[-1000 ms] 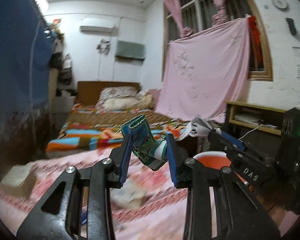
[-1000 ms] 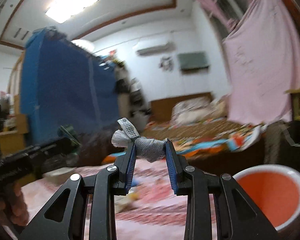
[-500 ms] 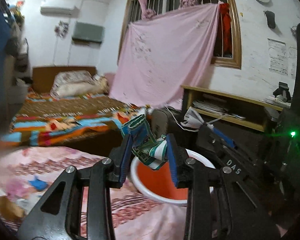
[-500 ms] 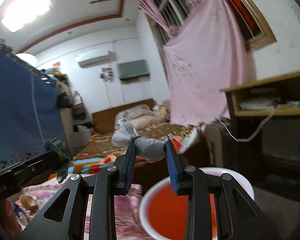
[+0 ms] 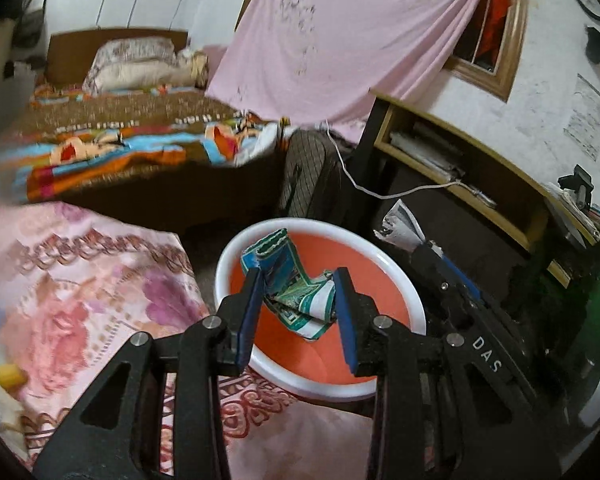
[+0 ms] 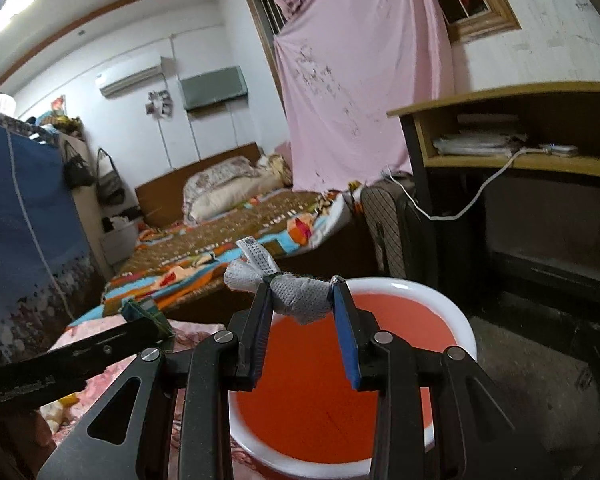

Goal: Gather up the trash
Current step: 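Carry both items to the orange bucket and open both tools to drop them, then move both tools back over the trash on the bed, then grasp the blue snack bag with the left tool while the right tool grasps the white packet, then carry both items over the orange bucket and open both tools to drop them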

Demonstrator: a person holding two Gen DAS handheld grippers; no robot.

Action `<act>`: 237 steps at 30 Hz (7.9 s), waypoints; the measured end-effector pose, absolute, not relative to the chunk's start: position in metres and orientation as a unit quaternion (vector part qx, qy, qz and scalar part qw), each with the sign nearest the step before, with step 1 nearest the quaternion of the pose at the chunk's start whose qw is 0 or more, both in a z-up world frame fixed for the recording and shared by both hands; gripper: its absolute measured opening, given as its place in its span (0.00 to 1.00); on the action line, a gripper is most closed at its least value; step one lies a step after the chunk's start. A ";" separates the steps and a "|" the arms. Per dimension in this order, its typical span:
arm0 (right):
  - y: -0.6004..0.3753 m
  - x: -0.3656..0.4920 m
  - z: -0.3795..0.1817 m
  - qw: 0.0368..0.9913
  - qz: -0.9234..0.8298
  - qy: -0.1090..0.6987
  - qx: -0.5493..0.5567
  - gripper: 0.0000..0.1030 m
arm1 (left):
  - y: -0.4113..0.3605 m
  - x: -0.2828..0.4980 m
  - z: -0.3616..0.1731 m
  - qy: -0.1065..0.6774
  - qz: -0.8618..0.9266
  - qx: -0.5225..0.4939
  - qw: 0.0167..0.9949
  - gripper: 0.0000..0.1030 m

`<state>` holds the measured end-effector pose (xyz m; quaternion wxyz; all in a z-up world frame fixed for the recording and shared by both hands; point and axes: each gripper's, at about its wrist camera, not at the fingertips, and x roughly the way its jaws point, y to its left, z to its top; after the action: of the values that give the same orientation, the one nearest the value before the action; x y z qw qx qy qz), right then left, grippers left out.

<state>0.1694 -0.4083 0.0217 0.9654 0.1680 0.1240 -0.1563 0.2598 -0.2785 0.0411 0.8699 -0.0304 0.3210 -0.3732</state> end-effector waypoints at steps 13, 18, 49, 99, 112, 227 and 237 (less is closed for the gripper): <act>-0.420 0.170 0.014 0.953 -0.166 0.160 0.195 0.45 | -0.285 0.267 0.030 0.364 -0.356 -0.039 0.860 0.36; -0.421 0.171 0.014 0.952 -0.166 0.164 0.198 0.49 | -0.274 0.264 0.031 0.357 -0.341 -0.045 0.868 0.40; -0.328 0.141 0.069 0.991 -0.049 -0.010 0.125 1.00 | -0.097 0.178 0.067 0.144 -0.098 -0.078 0.982 0.89; -0.131 0.250 -0.005 0.910 0.200 0.343 -0.121 0.67 | 0.029 0.210 -0.028 0.387 -0.035 -0.215 0.896 0.04; -0.131 0.254 -0.010 0.896 0.220 0.368 -0.112 0.50 | 0.026 0.207 -0.019 0.365 -0.054 -0.205 0.907 0.00; -0.406 0.188 0.032 0.968 -0.122 0.123 0.183 0.47 | -0.252 0.267 0.044 0.284 -0.297 -0.067 0.909 0.13; -0.389 0.182 0.043 0.979 -0.110 0.086 0.149 0.59 | -0.217 0.249 0.057 0.225 -0.254 -0.074 0.938 0.36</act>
<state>0.1822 -0.3887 0.0432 0.9789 0.1491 0.0864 -0.1103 0.2491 -0.2174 0.0567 0.9377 -0.0739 0.2250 -0.2543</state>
